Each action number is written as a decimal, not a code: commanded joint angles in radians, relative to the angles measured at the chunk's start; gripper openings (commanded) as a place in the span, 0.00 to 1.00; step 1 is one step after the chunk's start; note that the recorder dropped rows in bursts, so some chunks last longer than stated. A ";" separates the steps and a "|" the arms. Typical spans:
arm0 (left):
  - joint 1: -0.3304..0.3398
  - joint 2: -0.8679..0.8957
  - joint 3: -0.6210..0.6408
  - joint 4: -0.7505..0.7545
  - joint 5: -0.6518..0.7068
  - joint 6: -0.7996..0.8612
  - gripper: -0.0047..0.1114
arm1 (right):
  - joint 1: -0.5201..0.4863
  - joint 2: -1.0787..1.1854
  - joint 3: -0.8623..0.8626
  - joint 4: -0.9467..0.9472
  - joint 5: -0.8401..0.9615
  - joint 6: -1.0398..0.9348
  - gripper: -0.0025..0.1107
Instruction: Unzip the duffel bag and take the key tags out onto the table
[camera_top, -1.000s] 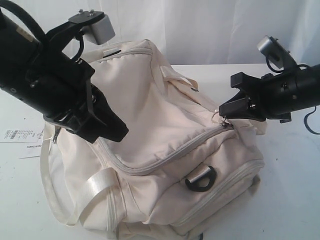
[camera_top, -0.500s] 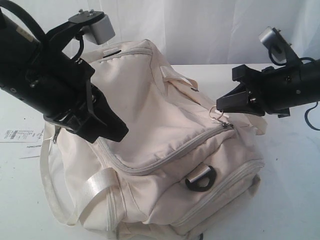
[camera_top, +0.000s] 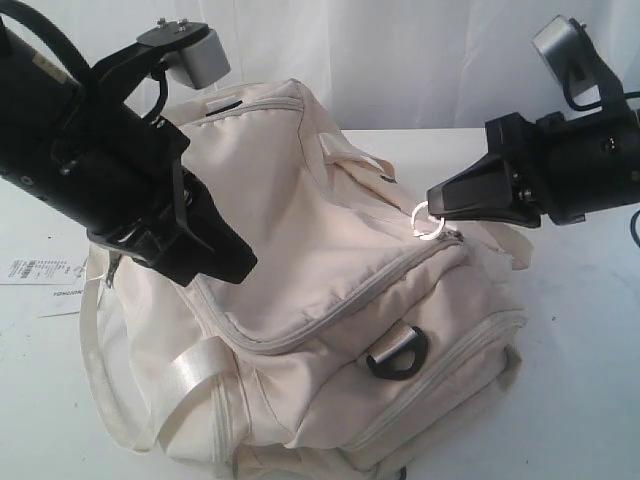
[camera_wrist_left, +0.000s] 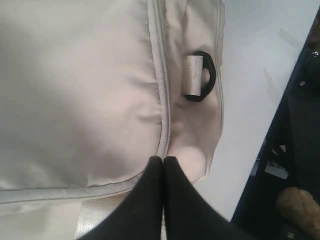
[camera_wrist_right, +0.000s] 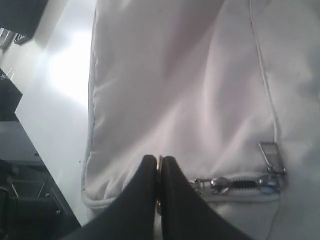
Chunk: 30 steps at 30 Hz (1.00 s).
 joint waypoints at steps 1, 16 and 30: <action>0.001 -0.011 -0.005 -0.021 0.011 0.002 0.04 | 0.037 -0.018 0.056 0.012 0.026 -0.033 0.02; 0.001 -0.011 -0.005 -0.021 0.009 0.002 0.04 | 0.212 -0.020 0.100 0.057 0.022 -0.043 0.02; 0.001 -0.048 -0.005 0.266 -0.048 -0.223 0.04 | 0.441 -0.020 0.100 0.098 -0.077 -0.040 0.02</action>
